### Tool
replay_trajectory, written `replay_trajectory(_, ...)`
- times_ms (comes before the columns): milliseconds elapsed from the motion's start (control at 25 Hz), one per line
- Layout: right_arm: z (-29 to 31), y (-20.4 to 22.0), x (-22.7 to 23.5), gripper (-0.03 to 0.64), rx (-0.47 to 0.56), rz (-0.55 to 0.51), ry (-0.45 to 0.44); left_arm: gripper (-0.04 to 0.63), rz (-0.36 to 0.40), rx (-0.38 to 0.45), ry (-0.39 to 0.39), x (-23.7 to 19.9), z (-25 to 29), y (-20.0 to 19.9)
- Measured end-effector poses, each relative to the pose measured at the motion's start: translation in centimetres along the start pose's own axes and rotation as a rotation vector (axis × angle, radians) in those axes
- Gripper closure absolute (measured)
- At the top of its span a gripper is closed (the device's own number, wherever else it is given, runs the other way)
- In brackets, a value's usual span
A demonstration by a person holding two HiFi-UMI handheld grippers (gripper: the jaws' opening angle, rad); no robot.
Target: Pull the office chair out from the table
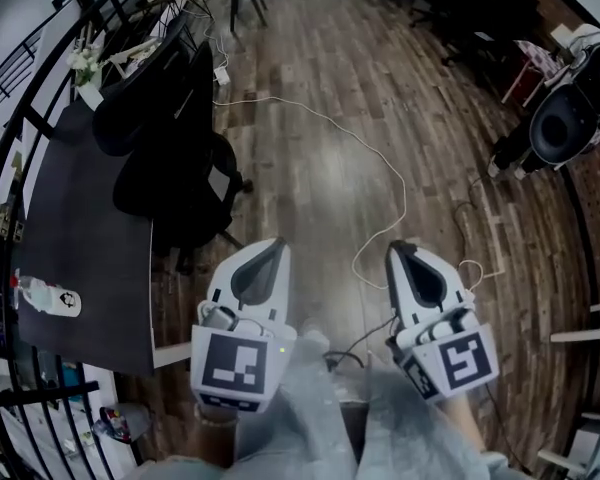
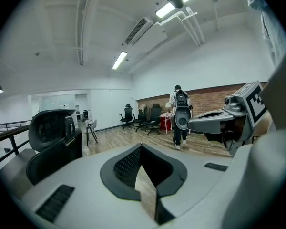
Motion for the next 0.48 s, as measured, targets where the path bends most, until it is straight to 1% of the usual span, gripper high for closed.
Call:
replay_trajectory(320,5.2,-0.5,0.4,0.613,0.007,-0.005,0.004,0.595,0.027,0.008,-0.004,-4.5,3.0,-0.1)
replay_trajectory(480,6.0,-0.7,0.2,0.612,0.006,-0.014,0.001,0.596,0.0,0.005,-0.018,-5.3,2.8,-0.1)
Point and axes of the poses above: the fingertips, and each gripper's own axes: z forward along the fingers, x to its right, y out of its underside, the point moved 1 cm from there along -z, backward along the fingers, and after that the axes turned 8 degrees about y, right-handed, at the moved point
